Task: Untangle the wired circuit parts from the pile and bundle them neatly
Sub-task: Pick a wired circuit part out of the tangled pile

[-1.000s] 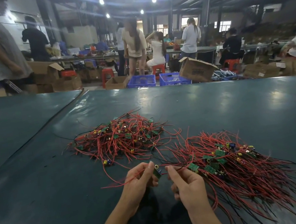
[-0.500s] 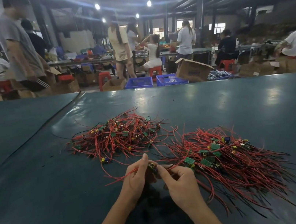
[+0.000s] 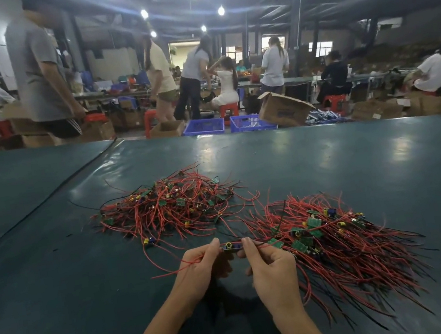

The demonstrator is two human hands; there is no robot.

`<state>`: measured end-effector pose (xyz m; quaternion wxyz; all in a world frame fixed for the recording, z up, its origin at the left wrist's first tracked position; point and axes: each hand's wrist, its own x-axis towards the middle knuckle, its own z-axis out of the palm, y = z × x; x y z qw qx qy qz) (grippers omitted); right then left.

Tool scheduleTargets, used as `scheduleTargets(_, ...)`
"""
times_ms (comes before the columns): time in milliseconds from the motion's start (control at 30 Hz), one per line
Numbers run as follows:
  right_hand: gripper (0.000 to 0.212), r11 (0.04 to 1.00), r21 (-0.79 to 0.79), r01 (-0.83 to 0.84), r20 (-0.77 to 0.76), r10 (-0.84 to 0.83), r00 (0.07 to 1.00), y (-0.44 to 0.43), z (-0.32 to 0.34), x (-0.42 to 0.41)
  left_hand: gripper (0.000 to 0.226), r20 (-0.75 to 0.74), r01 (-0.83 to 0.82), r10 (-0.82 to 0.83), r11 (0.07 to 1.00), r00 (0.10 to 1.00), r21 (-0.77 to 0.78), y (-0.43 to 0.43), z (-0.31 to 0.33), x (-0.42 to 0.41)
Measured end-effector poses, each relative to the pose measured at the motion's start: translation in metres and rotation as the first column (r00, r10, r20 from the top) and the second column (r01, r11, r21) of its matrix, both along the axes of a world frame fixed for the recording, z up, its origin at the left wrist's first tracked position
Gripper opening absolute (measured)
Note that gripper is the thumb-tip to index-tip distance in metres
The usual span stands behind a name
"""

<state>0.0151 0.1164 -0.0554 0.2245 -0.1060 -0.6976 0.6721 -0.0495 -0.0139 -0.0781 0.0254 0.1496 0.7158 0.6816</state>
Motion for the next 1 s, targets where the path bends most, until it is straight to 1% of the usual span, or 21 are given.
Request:
scheduleTargets(67, 0.035, 0.998, -0.067, -0.007, 0.016, 0.008, 1.000, -0.001, -0.001, 0.000, 0.047, -0.008, 0.008, -0.008, 1.000, 1.000, 0.028, 0.000, 0.002, 0.001)
scheduleTargets(133, 0.033, 0.995, -0.101, -0.016, 0.025, 0.019, 1.000, -0.003, -0.002, 0.000, 0.050, -0.016, 0.002, -0.001, 0.999, 1.000, 0.036, 0.000, 0.003, 0.002)
scheduleTargets(233, 0.031, 0.993, -0.120, -0.005, 0.023, 0.008, 1.000, -0.004, -0.001, -0.001, 0.053, -0.030, 0.000, 0.001, 0.999, 1.000, 0.045, 0.000, 0.005, 0.004)
scheduleTargets(333, 0.034, 0.993, -0.119, 0.003, 0.006, -0.003, 1.000, -0.003, -0.001, -0.001, 0.067, -0.040, 0.002, 0.000, 0.999, 0.999, 0.055, 0.001, 0.005, 0.006)
scheduleTargets(400, 0.036, 0.992, -0.129, 0.001, 0.005, 0.000, 1.000, -0.003, -0.001, 0.000, 0.069, -0.022, 0.028, -0.027, 0.997, 0.999, 0.076, 0.002, 0.006, 0.009)
scheduleTargets(500, 0.037, 0.988, -0.153, -0.007, -0.004, 0.006, 1.000, -0.003, 0.001, 0.000, 0.060, -0.040, 0.073, -0.071, 0.997, 0.997, 0.036, 0.001, 0.007, 0.011)
scheduleTargets(600, 0.038, 0.988, -0.152, -0.025, -0.014, 0.023, 1.000, -0.004, 0.000, -0.001, 0.038, -0.089, 0.108, -0.110, 0.994, 0.990, -0.027, -0.001, 0.008, 0.011)
scheduleTargets(667, 0.037, 0.988, -0.147, -0.038, -0.017, 0.036, 0.999, -0.005, -0.001, -0.001, 0.028, -0.108, 0.114, -0.117, 0.993, 0.987, -0.040, -0.001, 0.010, 0.012)
scheduleTargets(733, 0.035, 0.988, -0.146, -0.051, -0.021, 0.049, 0.999, -0.006, -0.001, -0.001, 0.027, -0.117, 0.114, -0.119, 0.992, 0.986, -0.047, -0.001, 0.010, 0.013)
scheduleTargets(833, 0.021, 0.988, -0.127, -0.088, -0.032, 0.085, 0.996, -0.006, 0.000, 0.002, 0.026, -0.126, 0.112, -0.118, 0.992, 0.985, -0.051, 0.000, 0.011, 0.014)
scheduleTargets(933, 0.021, 0.991, -0.065, -0.115, -0.026, 0.113, 0.993, -0.006, 0.000, 0.003, 0.022, -0.116, 0.101, -0.103, 0.995, 0.988, -0.021, 0.000, 0.012, 0.015)
scheduleTargets(1000, 0.024, 0.992, -0.080, -0.100, -0.004, 0.100, 0.995, -0.006, -0.001, 0.002, 0.024, -0.106, 0.090, -0.091, 0.996, 0.990, -0.010, -0.001, 0.011, 0.015)
